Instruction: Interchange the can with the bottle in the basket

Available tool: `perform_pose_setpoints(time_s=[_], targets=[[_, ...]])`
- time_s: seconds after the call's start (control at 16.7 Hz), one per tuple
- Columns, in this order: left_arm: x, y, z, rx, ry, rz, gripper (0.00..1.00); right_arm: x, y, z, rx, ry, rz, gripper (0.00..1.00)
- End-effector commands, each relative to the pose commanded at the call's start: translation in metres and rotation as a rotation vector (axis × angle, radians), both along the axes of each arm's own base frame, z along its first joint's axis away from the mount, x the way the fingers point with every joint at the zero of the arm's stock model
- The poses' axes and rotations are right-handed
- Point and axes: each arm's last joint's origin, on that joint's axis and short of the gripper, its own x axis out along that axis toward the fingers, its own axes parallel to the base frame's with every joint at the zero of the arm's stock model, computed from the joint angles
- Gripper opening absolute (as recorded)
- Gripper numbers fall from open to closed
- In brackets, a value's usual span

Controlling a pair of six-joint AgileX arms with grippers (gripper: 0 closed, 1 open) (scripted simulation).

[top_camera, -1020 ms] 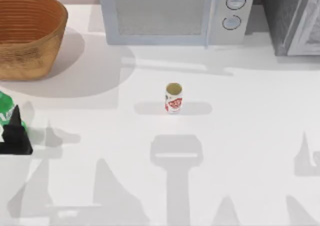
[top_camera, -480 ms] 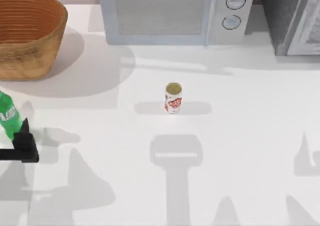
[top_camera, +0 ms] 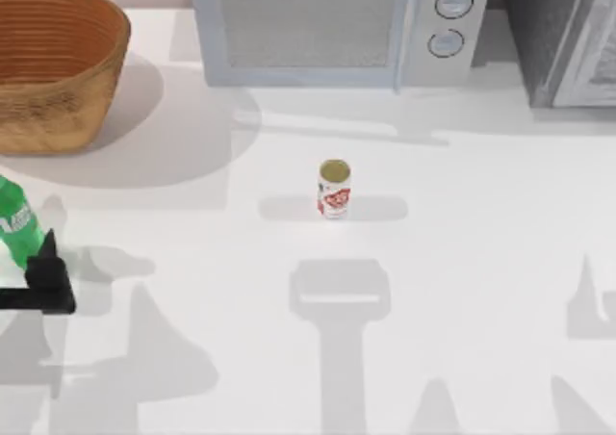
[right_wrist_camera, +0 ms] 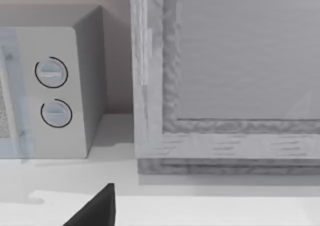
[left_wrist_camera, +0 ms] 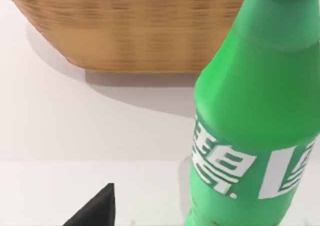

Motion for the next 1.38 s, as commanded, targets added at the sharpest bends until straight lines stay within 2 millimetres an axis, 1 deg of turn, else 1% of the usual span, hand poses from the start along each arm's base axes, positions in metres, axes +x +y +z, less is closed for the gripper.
perform_pose_setpoints(time_s=[0.18,0.48,0.6,0.78,1.38], targets=[[0.015,0.001,-0.001,0.001,-0.01,0.003,1.0,0.0,0.0,0.0,0.0,0.0,0.0,1.0],[0.051,0.0,-0.016,0.0,0.003,0.003,1.0,0.0,0.0,0.0,0.0,0.0,0.0,1.0],[0.057,0.0,-0.017,0.0,-0.002,0.003,1.0,0.0,0.0,0.0,0.0,0.0,0.0,1.0],[0.057,0.0,-0.017,0.0,-0.002,0.003,1.0,0.0,0.0,0.0,0.0,0.0,0.0,1.0],[0.057,0.0,-0.017,0.0,-0.002,0.003,0.25,0.0,0.0,0.0,0.0,0.0,0.0,1.0]])
